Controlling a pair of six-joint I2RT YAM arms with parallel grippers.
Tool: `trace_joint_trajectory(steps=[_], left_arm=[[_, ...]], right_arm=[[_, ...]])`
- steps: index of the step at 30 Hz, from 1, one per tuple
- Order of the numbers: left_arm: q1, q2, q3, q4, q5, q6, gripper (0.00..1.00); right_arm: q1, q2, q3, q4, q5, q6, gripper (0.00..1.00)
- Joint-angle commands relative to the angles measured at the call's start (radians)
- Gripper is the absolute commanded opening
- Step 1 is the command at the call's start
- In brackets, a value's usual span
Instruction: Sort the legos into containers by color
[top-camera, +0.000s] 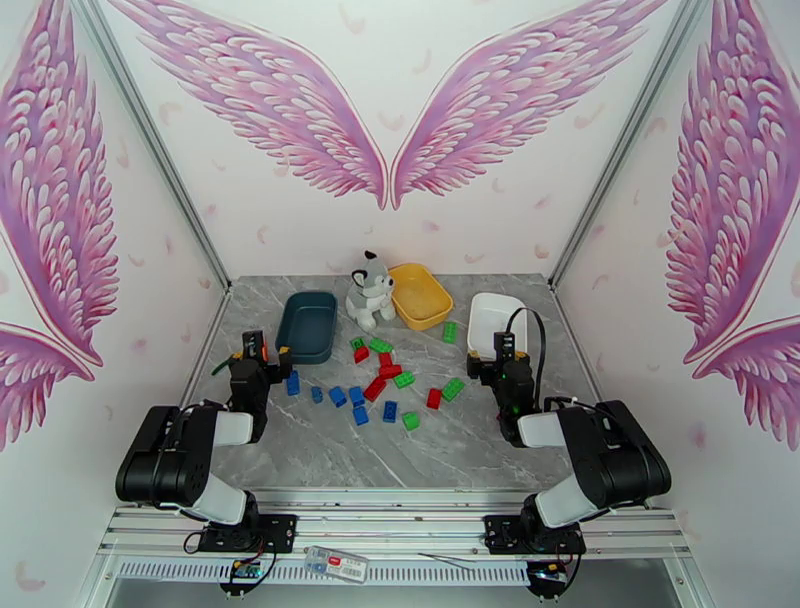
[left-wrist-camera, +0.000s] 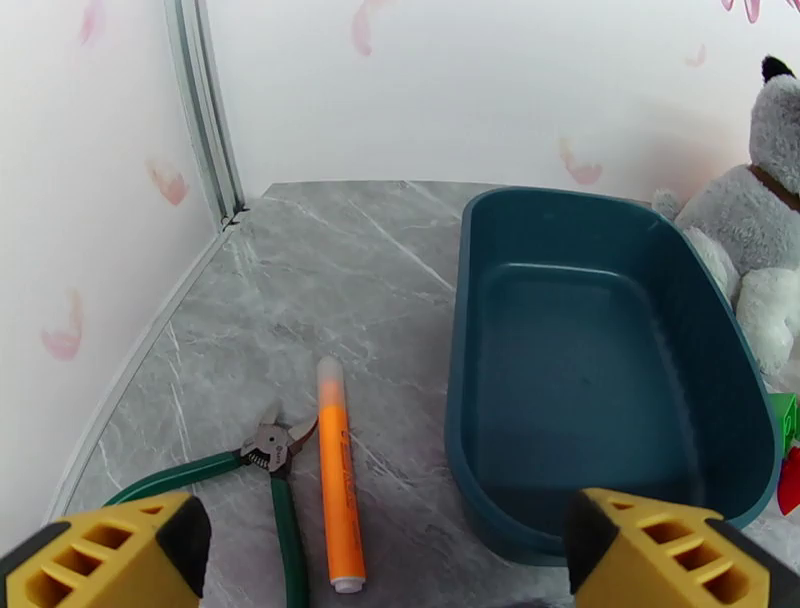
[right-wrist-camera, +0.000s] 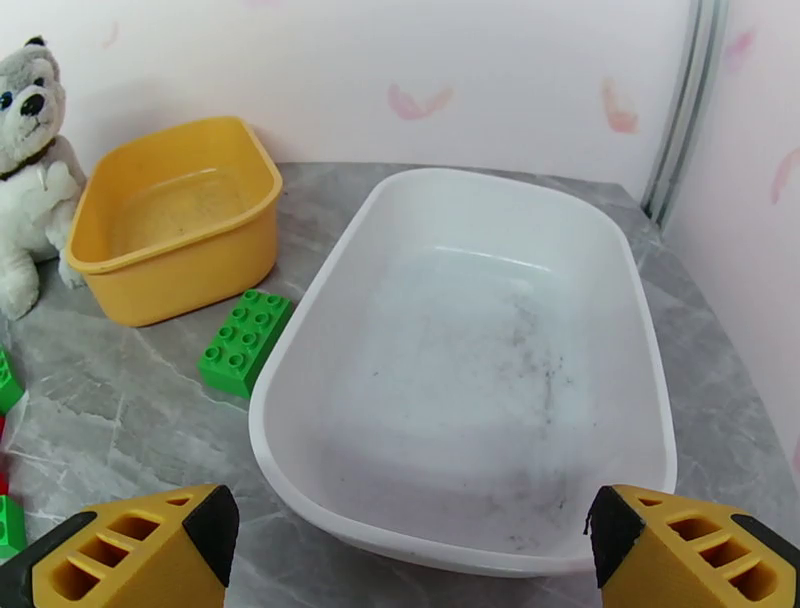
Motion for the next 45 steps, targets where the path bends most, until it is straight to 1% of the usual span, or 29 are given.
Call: trace_joint_trajectory(steps=[1, 6, 13, 38, 41, 45], left_arm=[[0.001, -0.009, 0.022, -0.025, 0.016, 0.004, 0.99], [0.002, -0.010, 0.021, -0.025, 0.016, 0.005, 0.99], [0.017, -0.010, 0.019, -0.023, 0.047, -0.006, 0.99], [0.021, -0.015, 0.006, -0.002, 0.062, -0.005, 0.99], [0.009, -0.014, 0.021, -0.031, 0.080, 0.018, 0.99], [0.007, -0.013, 0.021, -0.028, 0.074, 0.015, 0.99]], right_arm=[[-0.009, -0.003, 0.024, -0.018, -0.020, 0.003, 0.99], [-0.009, -0.003, 0.023, -0.016, -0.022, 0.003, 0.99], [-0.009, -0.003, 0.024, -0.016, -0.021, 0.003, 0.99], [-0.009, -0.008, 0.010, 0.004, -0.026, -0.003, 0.99], [-0.008, -0.008, 0.010, 0.005, -0.027, -0.007, 0.99], [-0.010, -0.003, 0.025, -0.019, -0.032, -0.001, 0.99]])
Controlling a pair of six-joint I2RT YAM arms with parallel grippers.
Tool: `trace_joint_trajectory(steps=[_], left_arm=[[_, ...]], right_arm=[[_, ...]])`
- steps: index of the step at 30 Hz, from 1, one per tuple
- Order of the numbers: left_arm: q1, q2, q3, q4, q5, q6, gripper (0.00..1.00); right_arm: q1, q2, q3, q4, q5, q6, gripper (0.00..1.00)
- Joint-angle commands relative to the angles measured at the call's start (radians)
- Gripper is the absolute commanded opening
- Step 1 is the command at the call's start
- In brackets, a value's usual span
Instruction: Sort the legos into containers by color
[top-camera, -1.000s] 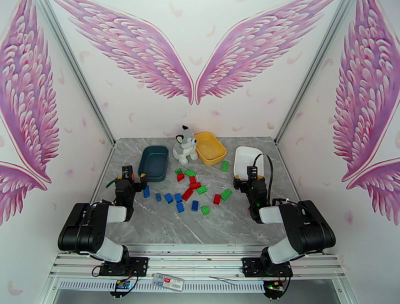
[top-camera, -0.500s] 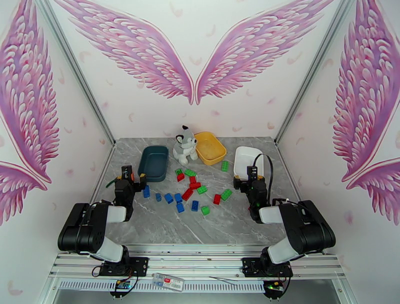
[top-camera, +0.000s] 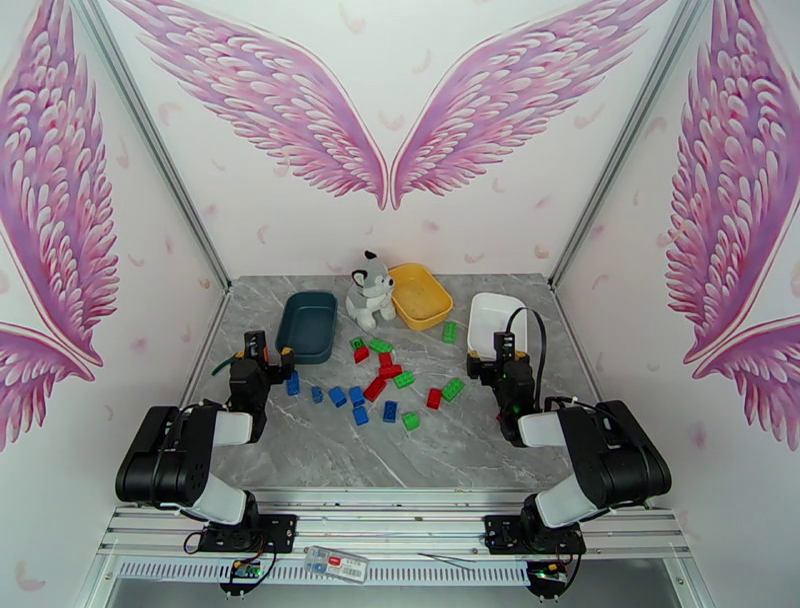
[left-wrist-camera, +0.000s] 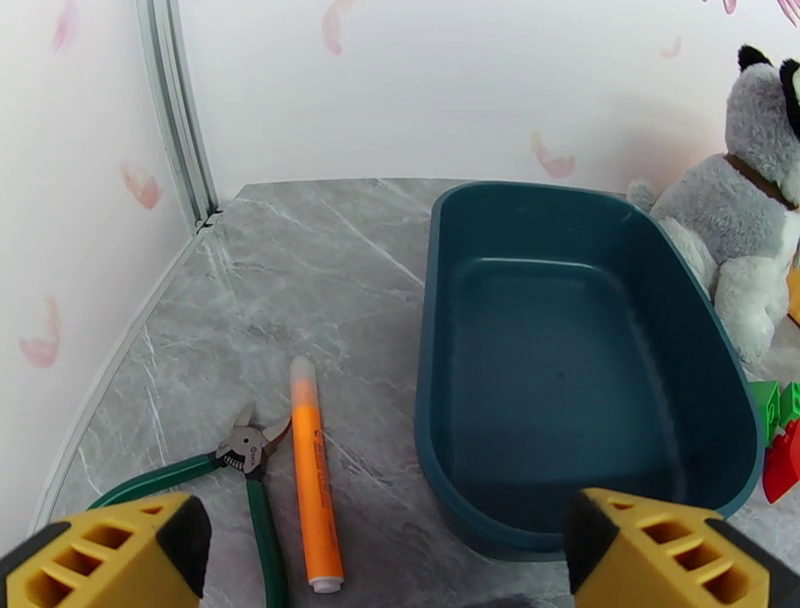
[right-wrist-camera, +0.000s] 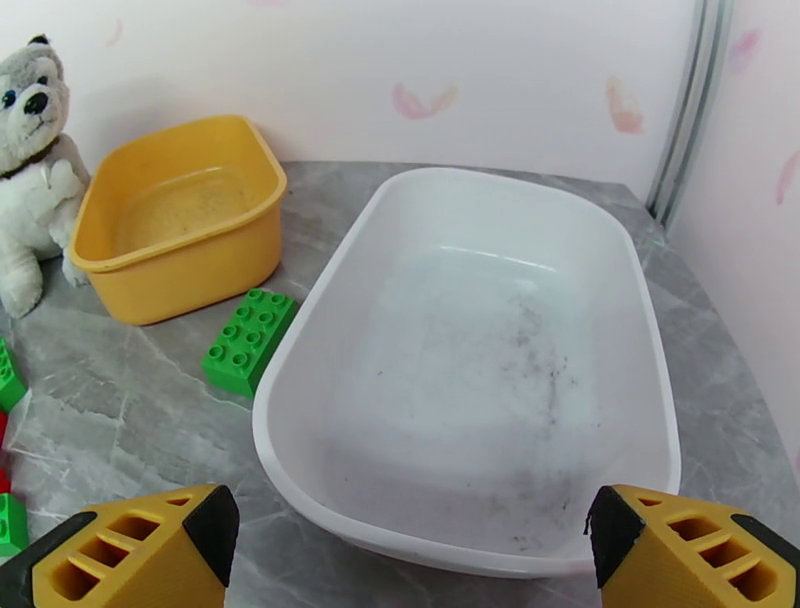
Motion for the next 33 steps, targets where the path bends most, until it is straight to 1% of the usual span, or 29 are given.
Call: trace_joint_trajectory(steps=[1, 5, 6, 9, 11, 12, 13, 14, 15, 16, 17, 20, 21, 22, 23, 24, 25, 26, 27, 28, 29, 30, 31, 33], left_arm=[[-0.002, -0.011, 0.021, -0.026, 0.018, 0.007, 0.99], [0.002, -0.011, 0.022, -0.027, 0.022, 0.003, 0.99], [0.002, -0.013, 0.027, -0.037, -0.006, -0.005, 0.99], [-0.004, -0.052, 0.043, -0.087, -0.075, -0.019, 0.99], [-0.039, -0.133, 0.086, -0.230, -0.157, 0.002, 0.99], [-0.068, -0.173, 0.117, -0.310, -0.218, 0.009, 0.99], [-0.097, -0.214, 0.154, -0.388, -0.294, 0.002, 0.99], [-0.120, -0.251, 0.195, -0.471, -0.341, -0.027, 0.99], [-0.132, -0.284, 0.236, -0.550, -0.355, -0.060, 0.99], [-0.140, -0.312, 0.275, -0.622, -0.348, -0.098, 0.99], [-0.143, -0.337, 0.301, -0.661, -0.323, -0.133, 0.99], [-0.139, -0.391, 0.325, -0.655, -0.209, -0.250, 0.99], [-0.133, -0.412, 0.334, -0.671, -0.161, -0.312, 0.99], [-0.124, -0.425, 0.343, -0.683, -0.107, -0.377, 0.99], [-0.110, -0.435, 0.357, -0.706, -0.026, -0.427, 0.99], [-0.102, -0.438, 0.365, -0.719, 0.032, -0.474, 0.99], [-0.097, -0.438, 0.364, -0.715, 0.093, -0.535, 0.99], [-0.094, -0.439, 0.356, -0.710, 0.150, -0.595, 0.99], [-0.095, -0.442, 0.351, -0.723, 0.171, -0.677, 0.99], [-0.105, -0.441, 0.329, -0.685, 0.196, -0.754, 0.99], [-0.119, -0.429, 0.311, -0.634, 0.234, -0.795, 0.99], [-0.134, -0.414, 0.320, -0.637, 0.254, -0.803, 0.99], [-0.162, -0.397, 0.349, -0.692, 0.245, -0.791, 0.99], [-0.225, -0.374, 0.405, -0.810, 0.221, -0.729, 0.95]], right_arm=[[-0.007, -0.005, 0.023, -0.017, -0.017, -0.001, 0.99], [-0.010, -0.004, 0.023, -0.017, -0.018, 0.000, 0.99], [-0.010, -0.005, 0.024, -0.011, -0.010, -0.001, 0.99], [0.001, -0.076, 0.063, -0.148, 0.075, 0.017, 0.99], [0.027, -0.146, 0.126, -0.329, 0.133, 0.011, 0.99], [0.044, -0.173, 0.144, -0.374, 0.150, 0.002, 0.99], [0.069, -0.200, 0.151, -0.390, 0.176, -0.011, 0.99], [0.096, -0.232, 0.149, -0.384, 0.198, -0.015, 0.99], [0.106, -0.258, 0.145, -0.382, 0.194, 0.013, 0.99], [0.107, -0.279, 0.145, -0.394, 0.176, 0.052, 0.99], [0.106, -0.302, 0.154, -0.421, 0.185, 0.137, 0.99], [0.096, -0.342, 0.212, -0.572, 0.273, 0.384, 0.99], [0.085, -0.355, 0.245, -0.660, 0.256, 0.467, 0.99], [0.070, -0.369, 0.298, -0.785, 0.191, 0.531, 0.99], [0.063, -0.369, 0.343, -0.870, 0.120, 0.545, 0.99], [0.062, -0.360, 0.394, -0.940, 0.057, 0.542, 1.00], [0.063, -0.347, 0.443, -1.001, -0.019, 0.535, 0.93], [0.064, -0.335, 0.471, -1.025, -0.100, 0.540, 0.84], [0.067, -0.329, 0.489, -1.038, -0.157, 0.556, 0.78], [0.076, -0.321, 0.510, -1.059, -0.211, 0.571, 0.73], [0.097, -0.309, 0.540, -1.101, -0.239, 0.568, 0.71], [0.125, -0.299, 0.568, -1.149, -0.237, 0.559, 0.70], [0.161, -0.291, 0.593, -1.196, -0.235, 0.538, 0.71], [0.239, -0.279, 0.620, -1.277, -0.209, 0.499, 0.73]])
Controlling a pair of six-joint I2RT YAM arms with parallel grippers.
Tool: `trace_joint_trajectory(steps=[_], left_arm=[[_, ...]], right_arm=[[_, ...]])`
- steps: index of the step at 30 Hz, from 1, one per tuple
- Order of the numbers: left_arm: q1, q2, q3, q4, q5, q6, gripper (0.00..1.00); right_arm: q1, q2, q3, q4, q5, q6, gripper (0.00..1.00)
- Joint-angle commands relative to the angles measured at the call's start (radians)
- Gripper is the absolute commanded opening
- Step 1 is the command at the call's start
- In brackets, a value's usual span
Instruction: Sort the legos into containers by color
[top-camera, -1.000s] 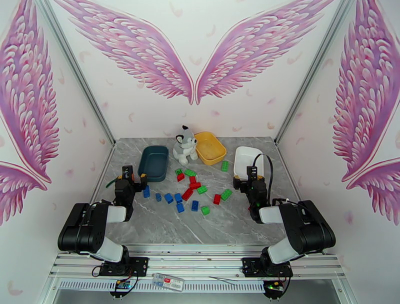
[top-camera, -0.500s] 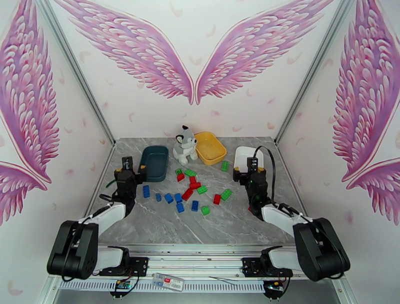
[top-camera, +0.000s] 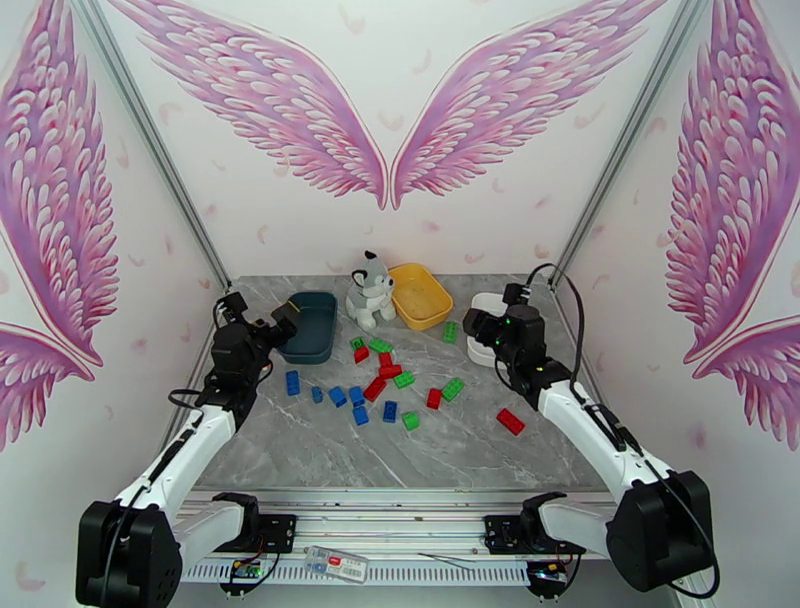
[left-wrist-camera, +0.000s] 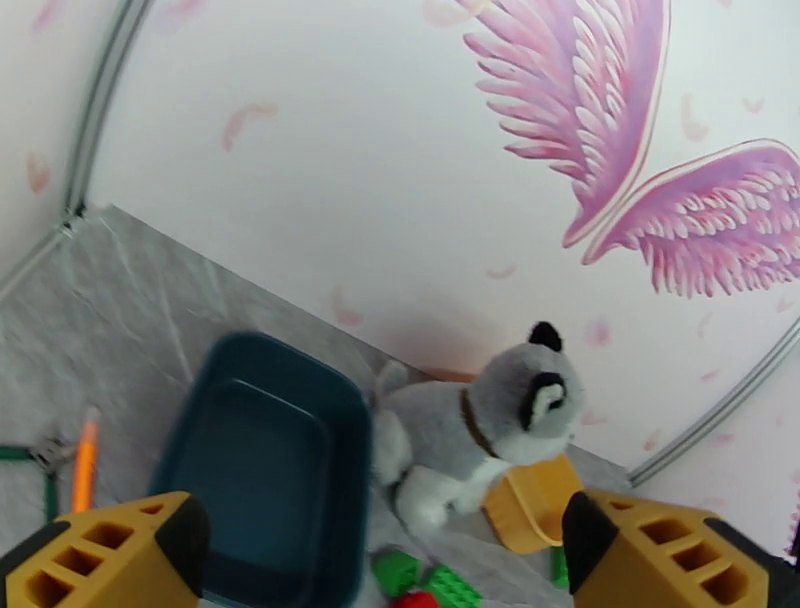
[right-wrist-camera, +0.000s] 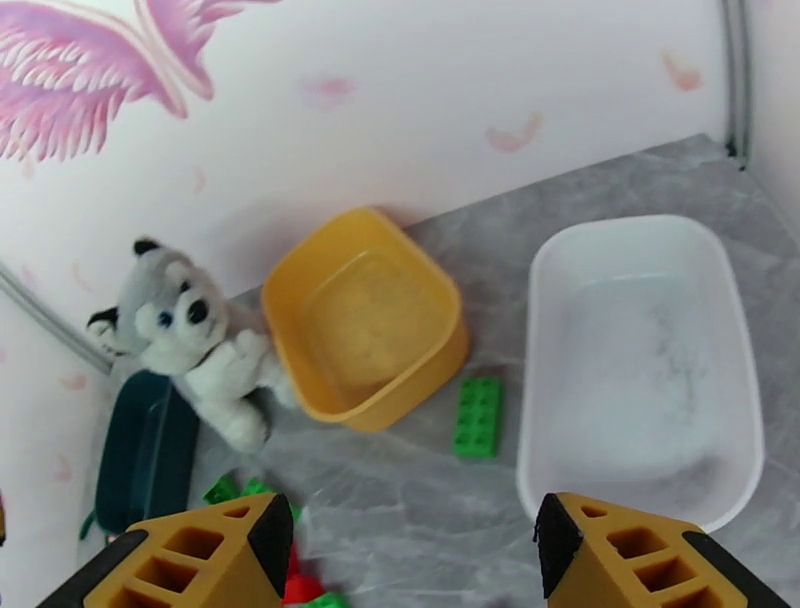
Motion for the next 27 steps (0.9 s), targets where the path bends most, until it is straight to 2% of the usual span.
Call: trace_joint_trajectory(steps=[1, 4, 7, 11, 14, 17, 21, 27], left_arm=[[-0.092, 0.035, 0.072, -0.180, 0.064, -0.021, 0.93], [-0.164, -0.020, 0.021, -0.241, 0.010, 0.020, 0.93], [-0.233, -0.105, -0.111, -0.165, -0.003, 0.005, 0.95], [-0.250, -0.216, -0.221, -0.164, -0.051, 0.020, 0.99], [-0.246, -0.289, -0.258, -0.142, -0.073, 0.016, 0.99], [-0.247, -0.306, -0.250, -0.163, -0.076, 0.024, 0.99], [-0.246, -0.292, -0.264, -0.149, -0.088, 0.011, 0.99], [-0.247, -0.258, -0.250, -0.146, -0.055, 0.000, 0.99]], right_arm=[[0.127, 0.029, 0.043, -0.244, -0.081, -0.016, 0.75], [0.250, 0.040, 0.031, -0.298, -0.036, -0.063, 0.78], [0.324, 0.054, -0.001, -0.348, 0.009, -0.086, 0.78], [0.415, 0.051, -0.096, -0.327, 0.063, -0.098, 0.73], [0.442, 0.069, -0.138, -0.310, 0.058, -0.099, 0.74], [0.445, 0.117, -0.128, -0.319, 0.033, -0.116, 0.78], [0.460, 0.202, -0.102, -0.317, 0.009, -0.129, 0.71], [0.510, 0.299, -0.061, -0.322, 0.018, -0.142, 0.69]])
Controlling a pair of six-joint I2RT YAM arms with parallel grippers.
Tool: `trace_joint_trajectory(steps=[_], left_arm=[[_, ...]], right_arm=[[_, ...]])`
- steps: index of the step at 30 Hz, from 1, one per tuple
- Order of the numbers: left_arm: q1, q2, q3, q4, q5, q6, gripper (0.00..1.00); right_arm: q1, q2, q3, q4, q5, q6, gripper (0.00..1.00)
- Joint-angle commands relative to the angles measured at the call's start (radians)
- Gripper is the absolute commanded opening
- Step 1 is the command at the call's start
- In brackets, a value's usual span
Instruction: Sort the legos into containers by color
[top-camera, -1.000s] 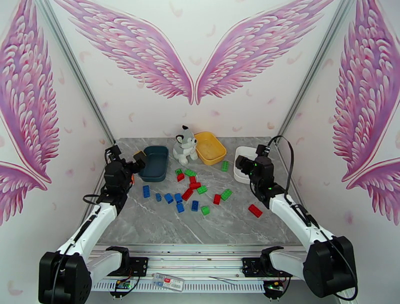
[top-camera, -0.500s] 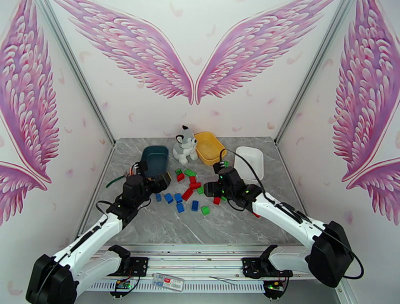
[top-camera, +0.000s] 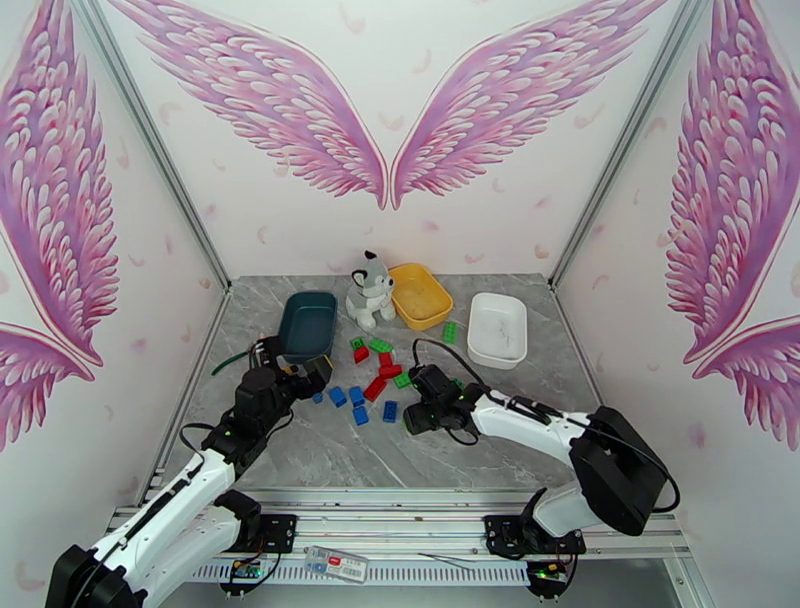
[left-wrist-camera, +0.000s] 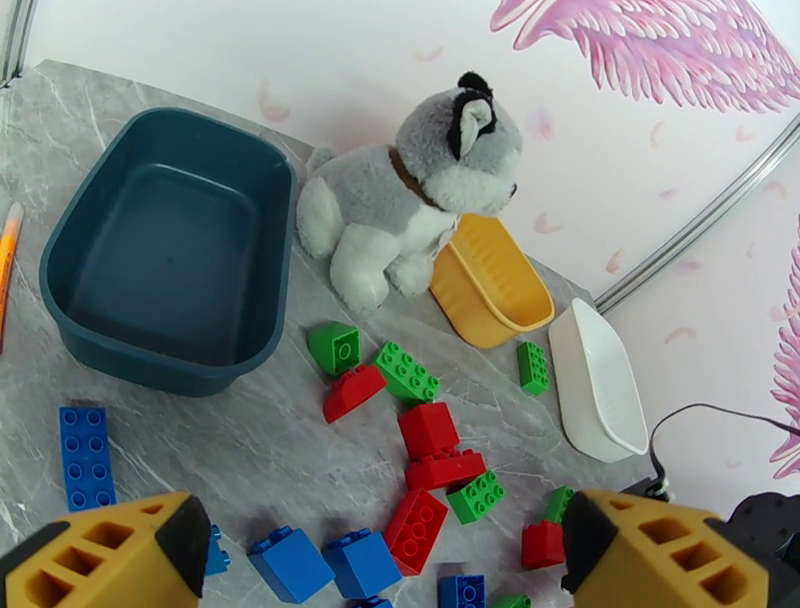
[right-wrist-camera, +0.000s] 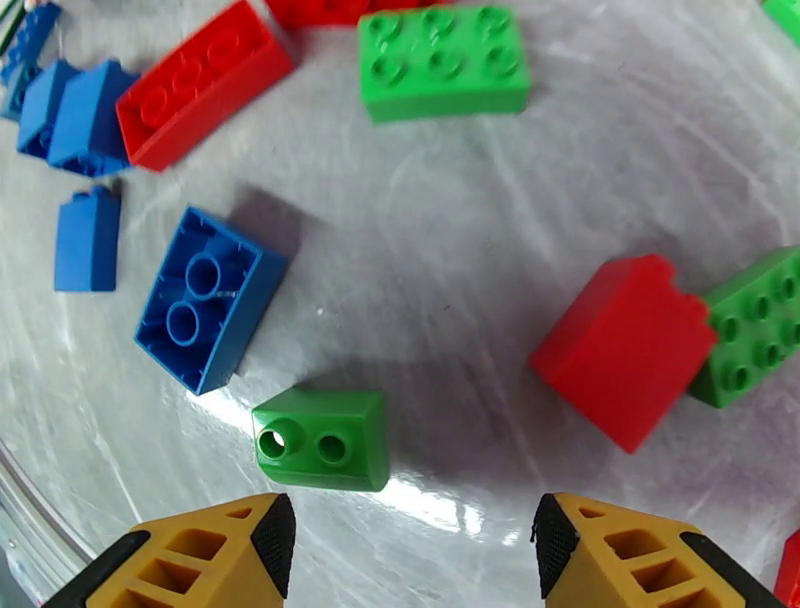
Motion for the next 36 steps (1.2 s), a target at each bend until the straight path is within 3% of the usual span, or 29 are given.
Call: trace_joint_trajectory(steps=[1, 8, 17, 24, 27, 31, 36], left_arm=[[0.002, 0.012, -0.002, 0.013, 0.014, -0.011, 0.99], [0.001, 0.034, -0.002, 0.026, 0.023, -0.018, 0.99], [0.001, 0.119, 0.000, 0.074, 0.063, -0.038, 0.99], [-0.018, 0.198, -0.004, 0.146, 0.107, -0.056, 0.99], [-0.063, 0.246, 0.003, 0.195, 0.099, -0.056, 0.99], [-0.196, 0.346, 0.077, 0.217, 0.048, -0.035, 0.99], [-0.354, 0.418, 0.196, 0.196, -0.070, 0.000, 0.99]], right_arm=[[0.025, 0.034, 0.052, -0.005, 0.004, -0.019, 0.69], [0.041, 0.084, 0.076, -0.011, 0.053, -0.017, 0.68], [0.041, 0.141, 0.104, -0.010, 0.078, -0.026, 0.55], [0.042, 0.144, 0.111, -0.008, 0.090, -0.024, 0.36], [0.039, 0.105, 0.107, -0.010, 0.121, -0.012, 0.32], [0.019, -0.005, 0.092, -0.003, 0.177, 0.015, 0.27], [-0.077, -0.131, 0.085, -0.007, 0.271, 0.074, 0.26]])
